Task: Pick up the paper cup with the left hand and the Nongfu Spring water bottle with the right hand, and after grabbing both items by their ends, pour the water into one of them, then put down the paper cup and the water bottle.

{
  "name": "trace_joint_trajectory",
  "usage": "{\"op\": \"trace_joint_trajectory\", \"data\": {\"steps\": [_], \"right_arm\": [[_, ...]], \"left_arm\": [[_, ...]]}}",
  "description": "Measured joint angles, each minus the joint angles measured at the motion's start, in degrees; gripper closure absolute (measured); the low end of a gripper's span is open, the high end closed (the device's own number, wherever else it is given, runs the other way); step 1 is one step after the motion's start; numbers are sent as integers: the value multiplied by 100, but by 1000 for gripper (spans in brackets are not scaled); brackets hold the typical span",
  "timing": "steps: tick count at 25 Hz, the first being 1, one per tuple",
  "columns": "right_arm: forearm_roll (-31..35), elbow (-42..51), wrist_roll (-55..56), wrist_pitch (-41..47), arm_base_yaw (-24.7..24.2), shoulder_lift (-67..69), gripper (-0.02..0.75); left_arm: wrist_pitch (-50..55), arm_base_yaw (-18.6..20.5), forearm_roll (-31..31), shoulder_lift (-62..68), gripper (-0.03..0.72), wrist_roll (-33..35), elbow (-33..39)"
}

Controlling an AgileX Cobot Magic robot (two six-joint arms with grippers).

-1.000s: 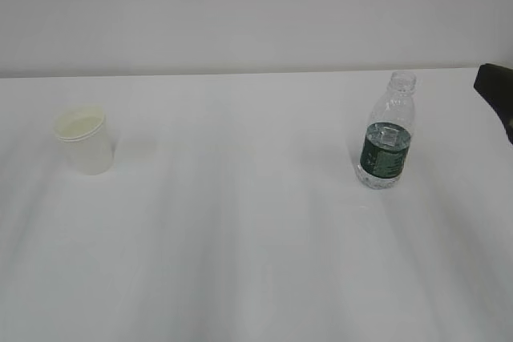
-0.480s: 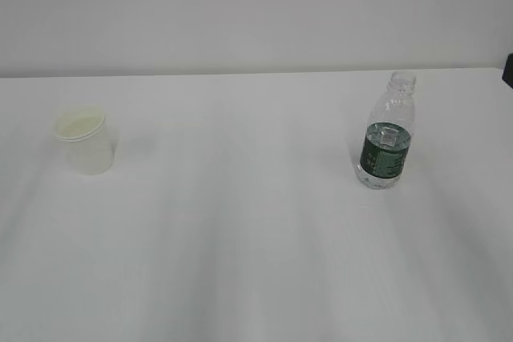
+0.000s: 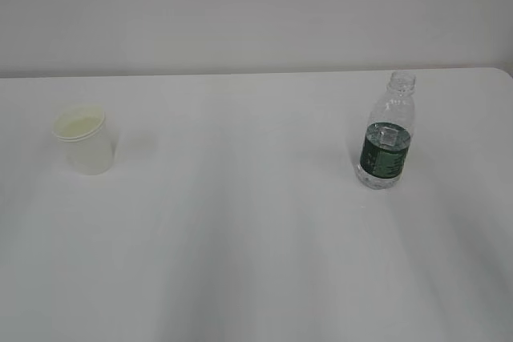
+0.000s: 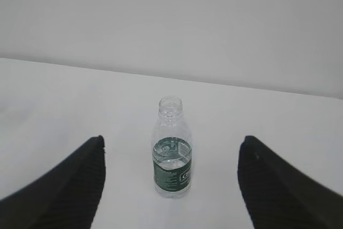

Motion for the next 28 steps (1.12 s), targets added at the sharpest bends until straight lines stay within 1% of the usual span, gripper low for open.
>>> {"op": "trace_joint_trajectory", "data": {"steps": [5, 8, 14, 18, 23, 28], "right_arm": [[0, -263, 0, 540, 0, -82, 162], [-3, -461, 0, 1021, 0, -82, 162], [-12, -654, 0, 1816, 0, -145, 163], [-12, -654, 0, 2049, 0, -521, 163], [-25, -661, 0, 2403, 0, -1047, 163], [-47, -689, 0, 2880, 0, -1246, 163]], "left_arm": [[855, 0, 0, -350, 101, 0, -271], [1351, 0, -4, -547, 101, 12, -434], [2361, 0, -60, -753, 101, 233, -723], [2785, 0, -114, -763, 101, 377, -868], [3186, 0, -420, -775, 101, 545, -911], [3560, 0, -499, -786, 113, 714, -924]]}}
